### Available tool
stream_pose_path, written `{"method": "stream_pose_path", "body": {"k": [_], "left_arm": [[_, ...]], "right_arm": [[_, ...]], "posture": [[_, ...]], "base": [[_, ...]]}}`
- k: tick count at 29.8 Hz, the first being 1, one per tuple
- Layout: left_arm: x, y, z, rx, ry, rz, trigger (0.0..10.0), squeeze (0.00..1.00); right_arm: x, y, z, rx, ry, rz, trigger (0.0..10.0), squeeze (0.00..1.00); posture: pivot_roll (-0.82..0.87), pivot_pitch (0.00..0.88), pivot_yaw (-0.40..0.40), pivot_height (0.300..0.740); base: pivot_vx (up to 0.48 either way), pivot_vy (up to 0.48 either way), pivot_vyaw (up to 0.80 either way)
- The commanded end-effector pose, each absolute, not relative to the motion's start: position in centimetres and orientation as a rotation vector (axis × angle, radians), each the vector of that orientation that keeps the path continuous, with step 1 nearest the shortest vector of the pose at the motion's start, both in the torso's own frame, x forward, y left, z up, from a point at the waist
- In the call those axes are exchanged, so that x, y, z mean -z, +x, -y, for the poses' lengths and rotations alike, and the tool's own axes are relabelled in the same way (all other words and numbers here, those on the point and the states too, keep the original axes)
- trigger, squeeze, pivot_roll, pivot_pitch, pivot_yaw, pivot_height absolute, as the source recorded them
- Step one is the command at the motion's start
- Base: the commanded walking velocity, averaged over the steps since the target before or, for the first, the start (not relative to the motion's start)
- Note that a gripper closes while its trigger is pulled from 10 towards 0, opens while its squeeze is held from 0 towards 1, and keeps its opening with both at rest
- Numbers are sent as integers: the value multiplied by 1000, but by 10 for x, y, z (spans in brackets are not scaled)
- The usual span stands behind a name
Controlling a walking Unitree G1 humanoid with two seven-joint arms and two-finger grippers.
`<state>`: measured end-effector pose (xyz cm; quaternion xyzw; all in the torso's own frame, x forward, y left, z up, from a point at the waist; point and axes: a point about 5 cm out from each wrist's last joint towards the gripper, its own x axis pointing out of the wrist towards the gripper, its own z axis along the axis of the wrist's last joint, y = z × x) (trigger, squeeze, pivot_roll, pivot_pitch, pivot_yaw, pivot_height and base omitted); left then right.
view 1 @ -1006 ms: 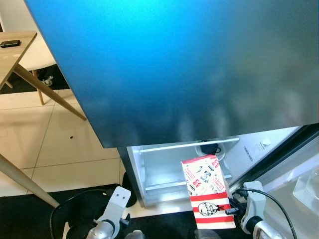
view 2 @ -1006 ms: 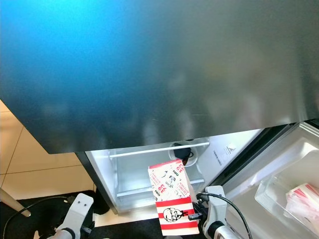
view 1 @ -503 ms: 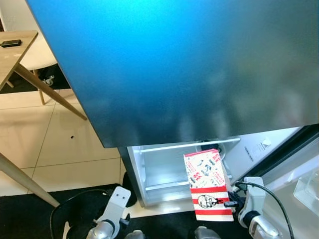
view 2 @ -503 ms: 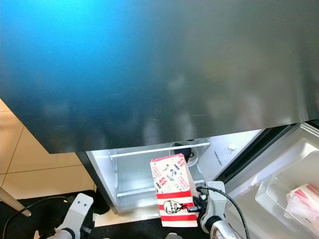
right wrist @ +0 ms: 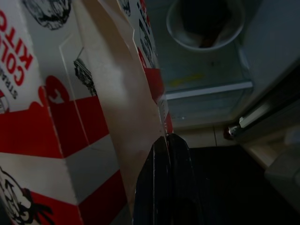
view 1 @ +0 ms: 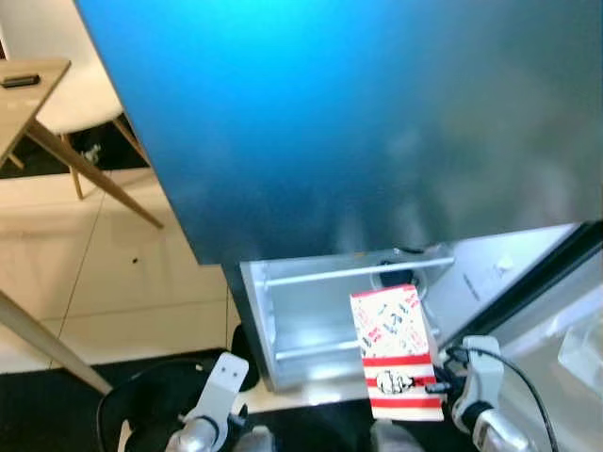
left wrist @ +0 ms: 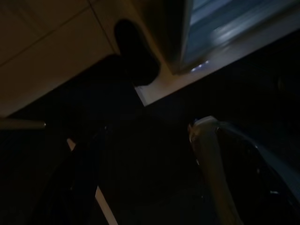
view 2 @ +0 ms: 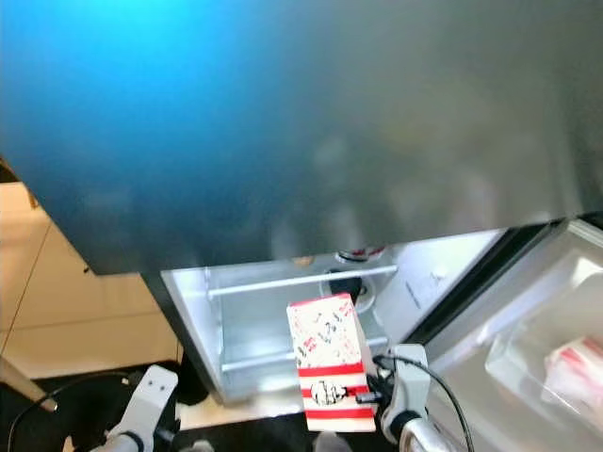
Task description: Restocking fridge
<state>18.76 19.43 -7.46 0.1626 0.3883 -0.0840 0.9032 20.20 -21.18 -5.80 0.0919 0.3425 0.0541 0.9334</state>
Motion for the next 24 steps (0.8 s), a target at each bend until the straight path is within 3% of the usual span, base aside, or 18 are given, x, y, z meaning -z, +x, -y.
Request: {"method": "stream_pose_path", "body": {"k": [1, 24], "left_arm": [[79, 180, -195, 172, 333, -836, 10000, 0], [79, 180, -195, 171, 334, -836, 10000, 0]], "right_arm": [[61, 197, 213, -104, 182, -715, 10000, 0], [58, 202, 205, -157, 204, -694, 10000, 0]], "posture": [[-65, 111, -24, 625], [-62, 115, -24, 535]], "base": [[0, 0, 0], [0, 0, 0]]}}
